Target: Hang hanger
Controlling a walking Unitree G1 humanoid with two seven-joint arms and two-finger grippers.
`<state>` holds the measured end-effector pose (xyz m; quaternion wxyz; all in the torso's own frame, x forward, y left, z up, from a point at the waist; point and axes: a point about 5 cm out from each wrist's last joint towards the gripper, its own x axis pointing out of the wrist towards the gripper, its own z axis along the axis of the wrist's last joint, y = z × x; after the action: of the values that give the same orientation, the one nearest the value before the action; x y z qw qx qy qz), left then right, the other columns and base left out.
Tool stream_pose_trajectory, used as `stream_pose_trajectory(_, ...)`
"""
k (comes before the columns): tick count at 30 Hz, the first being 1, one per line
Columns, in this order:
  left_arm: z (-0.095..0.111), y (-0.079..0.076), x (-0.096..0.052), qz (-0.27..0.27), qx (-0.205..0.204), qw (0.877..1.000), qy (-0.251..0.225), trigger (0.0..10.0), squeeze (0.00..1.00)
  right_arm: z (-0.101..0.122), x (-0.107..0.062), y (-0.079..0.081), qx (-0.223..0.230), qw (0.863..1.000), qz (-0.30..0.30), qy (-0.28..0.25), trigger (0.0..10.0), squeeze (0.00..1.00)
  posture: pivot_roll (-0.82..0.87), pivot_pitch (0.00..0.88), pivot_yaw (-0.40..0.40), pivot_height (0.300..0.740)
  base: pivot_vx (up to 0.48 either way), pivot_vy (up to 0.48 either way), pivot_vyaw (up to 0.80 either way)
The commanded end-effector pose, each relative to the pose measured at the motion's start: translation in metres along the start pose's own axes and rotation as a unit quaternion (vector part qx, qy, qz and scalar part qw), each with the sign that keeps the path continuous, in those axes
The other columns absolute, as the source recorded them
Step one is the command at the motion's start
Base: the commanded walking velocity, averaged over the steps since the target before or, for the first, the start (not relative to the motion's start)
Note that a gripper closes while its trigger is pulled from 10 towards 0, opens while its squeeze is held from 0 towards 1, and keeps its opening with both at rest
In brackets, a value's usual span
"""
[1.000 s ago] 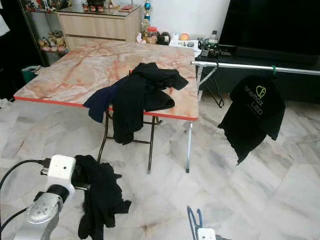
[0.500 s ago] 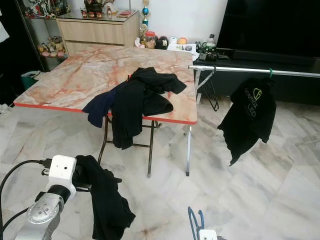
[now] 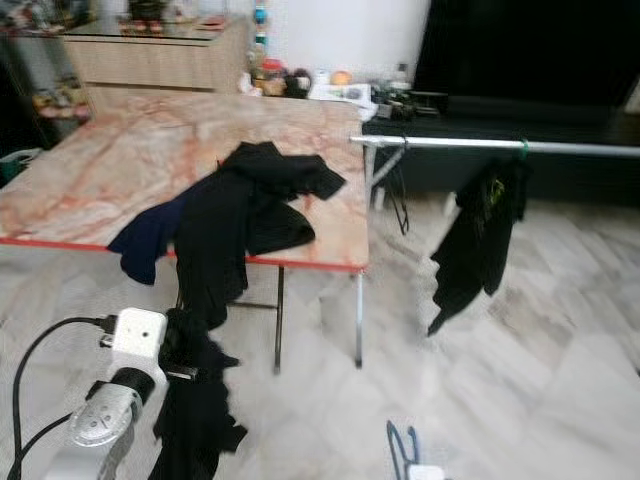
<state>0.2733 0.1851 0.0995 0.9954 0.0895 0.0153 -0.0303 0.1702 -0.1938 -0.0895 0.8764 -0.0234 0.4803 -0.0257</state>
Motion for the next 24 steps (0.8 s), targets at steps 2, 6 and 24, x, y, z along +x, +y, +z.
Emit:
stream_pose_trajectory(2, 0.007, 0.011, 0.0, 0.017, 0.003, 1.0, -0.016, 10.0, 0.0, 0.006, 0.001, 0.01, -0.001, 1.0, 0.013, -0.01, 10.0, 0.0, 0.23, 0.0, -0.019, 0.74, 0.36, 0.0, 0.0)
stream_pose_trajectory(6, 0.008, 0.013, -0.001, 0.022, 0.004, 1.0, -0.017, 10.0, 0.0, 0.007, 0.001, 0.01, -0.006, 1.0, 0.014, -0.012, 10.0, 0.0, 0.23, 0.0, -0.019, 0.74, 0.362, 0.0, 0.0)
stream_pose_trajectory(24, 0.08, 0.039, 0.022, -0.014, 0.069, 0.99, -0.119, 10.0, 0.0, 0.007, 0.001, 0.01, 0.003, 1.0, 0.014, -0.012, 10.0, 0.0, 0.23, 0.0, -0.023, 0.74, 0.152, 0.0, 0.26)
